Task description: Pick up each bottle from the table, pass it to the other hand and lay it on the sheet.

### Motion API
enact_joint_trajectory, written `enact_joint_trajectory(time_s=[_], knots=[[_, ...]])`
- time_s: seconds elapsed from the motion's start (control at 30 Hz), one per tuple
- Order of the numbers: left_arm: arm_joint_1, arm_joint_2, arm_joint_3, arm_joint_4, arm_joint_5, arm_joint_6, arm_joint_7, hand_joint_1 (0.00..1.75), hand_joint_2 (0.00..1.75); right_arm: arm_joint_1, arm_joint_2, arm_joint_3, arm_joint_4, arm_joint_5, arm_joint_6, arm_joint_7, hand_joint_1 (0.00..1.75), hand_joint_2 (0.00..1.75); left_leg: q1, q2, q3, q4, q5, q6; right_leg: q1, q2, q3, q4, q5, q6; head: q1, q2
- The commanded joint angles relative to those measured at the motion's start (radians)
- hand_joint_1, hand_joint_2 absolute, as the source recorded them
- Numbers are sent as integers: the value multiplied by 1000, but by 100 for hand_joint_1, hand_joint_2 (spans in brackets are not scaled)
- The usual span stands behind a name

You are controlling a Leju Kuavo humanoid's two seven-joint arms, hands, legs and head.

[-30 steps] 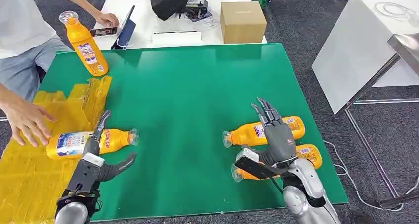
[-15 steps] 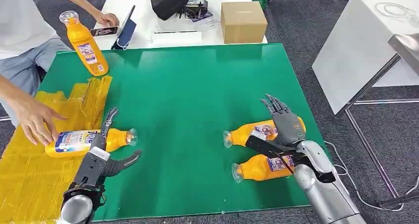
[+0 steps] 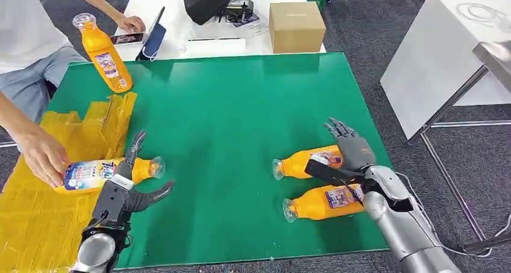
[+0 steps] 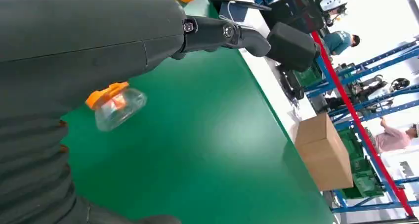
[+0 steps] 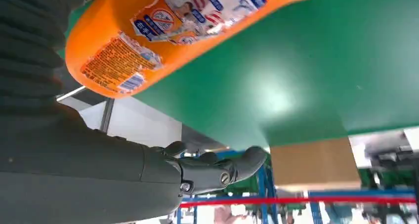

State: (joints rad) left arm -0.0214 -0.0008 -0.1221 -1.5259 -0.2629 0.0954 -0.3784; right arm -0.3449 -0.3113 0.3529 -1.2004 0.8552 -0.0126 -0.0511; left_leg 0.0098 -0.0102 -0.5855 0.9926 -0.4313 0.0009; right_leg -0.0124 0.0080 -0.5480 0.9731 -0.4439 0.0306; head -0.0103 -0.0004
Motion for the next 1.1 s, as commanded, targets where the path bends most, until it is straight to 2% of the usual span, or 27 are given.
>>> enact_joint_trajectory(time_s=[0.03, 0.3, 0.67, 0.7, 0.73, 0.77, 0.8, 0.83, 0.87, 0.97, 1.1], knots=[[-58, -10, 12, 113, 34, -7, -5, 0, 175, -109, -23, 76, 215, -33, 58, -29, 0, 175, 0, 1, 3, -1, -1, 0, 0, 0, 3, -1, 0, -1, 0, 0], [-76, -4, 8, 144, 55, -8, -5, 0, 175, -147, -56, 137, 319, -52, 110, -29, 0, 175, 0, 1, 3, -1, -1, 0, 0, -1, 3, -1, 0, -1, 0, 0], [-97, -4, -10, 166, 53, 1, 3, 0, 175, -149, -67, 202, 399, -42, 145, -16, 0, 175, 0, -2, 4, -1, 0, 0, 1, -3, 4, -2, -1, -1, 0, 0], [-97, -3, -14, 164, 55, 1, 4, 0, 175, -150, -62, 212, 412, -38, 138, -13, 19, 175, 1, -2, 5, -1, -1, 0, 1, -3, 6, -3, -1, -1, 0, 0], [-97, -2, -14, 163, 56, 2, 5, 0, 175, -150, -61, 214, 414, -38, 137, -12, 28, 175, 1, -1, 4, -1, -1, 0, 1, -3, 4, -2, 0, -1, 0, 0], [-96, -3, -14, 162, 56, 2, 5, 0, 175, -149, -60, 216, 415, -37, 135, -10, 47, 175, 1, -1, 5, -2, -1, 0, 1, -3, 6, -3, -1, -1, 0, 0], [-96, -3, -14, 162, 56, 2, 5, 0, 175, -149, -60, 216, 415, -37, 135, -10, 47, 175, 1, -1, 3, -1, 0, 0, 1, -2, 3, -2, 0, -1, 0, 0], [-96, -3, -14, 162, 56, 2, 5, 0, 175, -149, -60, 216, 415, -37, 135, -10, 56, 175, 1, -1, 7, -2, -1, 0, 2, -3, 8, -4, -1, -2, 0, 0], [-96, -1, -16, 159, 58, 2, 5, 0, 175, -150, -59, 221, 421, -35, 133, -8, 134, 175, 1, -2, 5, -1, 0, 0, 1, -3, 6, -3, 0, -1, 0, 0], [-96, -1, -18, 156, 60, 3, 6, 0, 175, -143, -52, 223, 429, -29, 113, 2, 171, 175, 1, -2, 6, -1, 0, 0, 1, -4, 7, -3, 0, -1, 0, 0], [-88, -2, -17, 145, 62, 6, 10, 0, 175, -130, -25, 202, 431, -18, 52, 10, 175, 175, 1, -2, 8, -2, 0, 0, 2, -4, 9, -4, 0, -1, 0, 0]])
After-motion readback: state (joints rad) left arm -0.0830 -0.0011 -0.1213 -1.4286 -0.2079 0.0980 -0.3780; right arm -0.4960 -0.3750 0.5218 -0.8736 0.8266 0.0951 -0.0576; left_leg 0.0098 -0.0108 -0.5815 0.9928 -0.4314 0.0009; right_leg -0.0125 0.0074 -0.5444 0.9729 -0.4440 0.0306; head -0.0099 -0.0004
